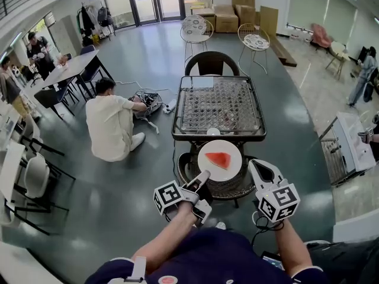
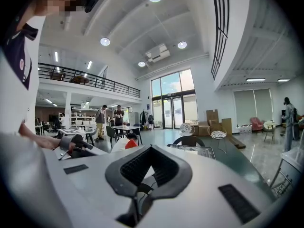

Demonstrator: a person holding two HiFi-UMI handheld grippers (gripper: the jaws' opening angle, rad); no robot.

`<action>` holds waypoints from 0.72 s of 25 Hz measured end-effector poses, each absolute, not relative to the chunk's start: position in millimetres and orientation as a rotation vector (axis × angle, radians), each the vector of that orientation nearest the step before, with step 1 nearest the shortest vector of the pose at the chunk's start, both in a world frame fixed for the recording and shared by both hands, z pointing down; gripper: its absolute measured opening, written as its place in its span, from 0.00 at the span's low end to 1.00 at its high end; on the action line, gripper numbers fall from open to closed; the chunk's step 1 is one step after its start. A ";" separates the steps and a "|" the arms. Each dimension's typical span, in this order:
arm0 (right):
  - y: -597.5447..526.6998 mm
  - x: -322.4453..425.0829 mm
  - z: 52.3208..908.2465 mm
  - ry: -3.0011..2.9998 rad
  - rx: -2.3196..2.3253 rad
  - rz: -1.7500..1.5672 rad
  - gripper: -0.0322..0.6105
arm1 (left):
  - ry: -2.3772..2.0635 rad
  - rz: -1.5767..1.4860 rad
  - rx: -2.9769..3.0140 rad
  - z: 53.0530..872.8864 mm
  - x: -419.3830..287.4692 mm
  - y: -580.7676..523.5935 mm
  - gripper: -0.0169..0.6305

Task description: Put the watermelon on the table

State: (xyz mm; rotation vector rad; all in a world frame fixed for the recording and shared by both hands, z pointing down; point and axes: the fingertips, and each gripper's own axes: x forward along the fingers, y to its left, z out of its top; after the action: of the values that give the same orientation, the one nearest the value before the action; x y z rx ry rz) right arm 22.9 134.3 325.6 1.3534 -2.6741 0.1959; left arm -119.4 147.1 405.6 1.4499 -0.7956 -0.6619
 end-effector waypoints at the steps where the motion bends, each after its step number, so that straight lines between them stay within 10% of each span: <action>1: 133.9 23.5 324.9 -2.675 1.355 0.194 0.05 | -0.796 -0.662 1.452 405.4 -119.4 147.1 0.05; 18: 98.5 58.9 326.8 -2.717 1.341 0.213 0.05 | -0.815 -0.669 1.475 400.1 -84.8 112.7 0.05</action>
State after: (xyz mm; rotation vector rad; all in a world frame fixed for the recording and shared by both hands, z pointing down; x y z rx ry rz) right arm 58.9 98.5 326.8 1.3408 -2.7172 0.2127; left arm -84.8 112.7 400.1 1.4748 -0.8150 -0.6685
